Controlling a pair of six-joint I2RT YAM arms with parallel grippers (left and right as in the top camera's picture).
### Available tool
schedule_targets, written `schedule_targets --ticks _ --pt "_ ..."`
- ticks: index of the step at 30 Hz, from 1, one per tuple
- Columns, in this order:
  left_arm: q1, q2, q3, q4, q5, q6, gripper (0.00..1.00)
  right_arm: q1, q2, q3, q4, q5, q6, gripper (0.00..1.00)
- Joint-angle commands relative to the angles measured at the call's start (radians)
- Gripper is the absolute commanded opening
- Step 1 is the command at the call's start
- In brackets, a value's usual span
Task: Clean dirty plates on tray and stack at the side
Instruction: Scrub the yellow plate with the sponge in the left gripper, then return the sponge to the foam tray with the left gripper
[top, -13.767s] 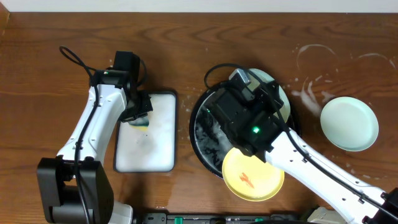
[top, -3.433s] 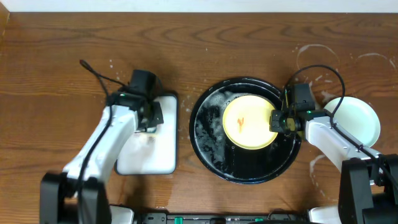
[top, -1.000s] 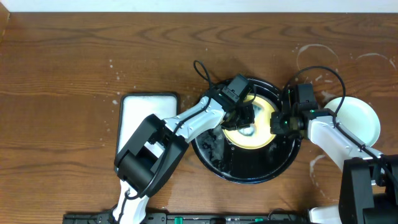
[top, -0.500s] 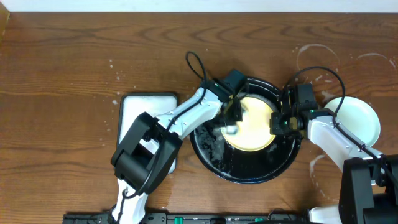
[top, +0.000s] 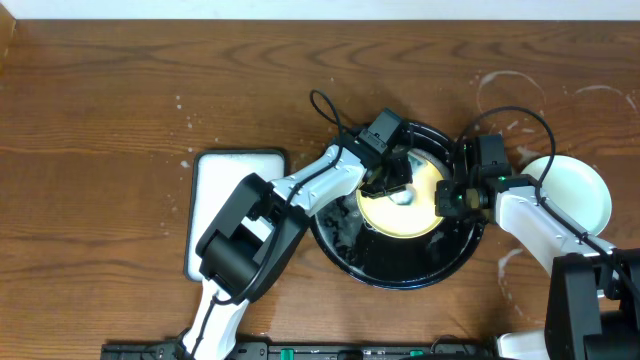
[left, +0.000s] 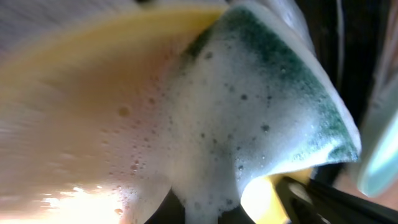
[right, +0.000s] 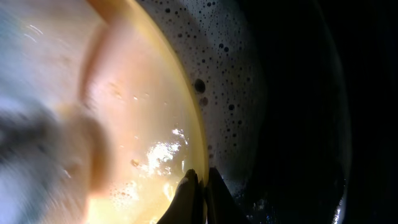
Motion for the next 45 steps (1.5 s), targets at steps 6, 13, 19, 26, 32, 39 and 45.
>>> schedule_targets --ticks 6,13,19,26,32,39,45 --pt "-0.047 0.090 -0.034 -0.142 0.254 -0.008 0.07 0.000 0.006 -0.002 -0.006 0.024 -0.031 0.01" --pt "0.035 0.085 -0.034 -0.282 -0.082 0.116 0.07 0.000 0.006 -0.002 -0.006 0.024 -0.031 0.01" --pt "0.075 0.085 -0.027 -0.292 -0.470 0.149 0.07 0.000 0.006 -0.002 -0.002 0.024 -0.031 0.01" --pt "0.061 0.080 0.032 -0.285 -0.715 0.254 0.07 0.000 0.006 -0.002 -0.003 0.024 -0.031 0.01" --pt "0.052 0.031 0.068 -0.316 -0.800 0.286 0.07 0.000 0.006 -0.002 -0.004 0.024 -0.031 0.01" --pt "0.052 -0.125 0.076 -0.366 -0.692 0.286 0.07 0.000 0.006 -0.002 -0.003 0.024 -0.031 0.01" --pt "0.054 -0.291 0.076 -0.443 -0.657 0.291 0.08 0.000 0.006 -0.002 -0.003 0.024 -0.031 0.01"
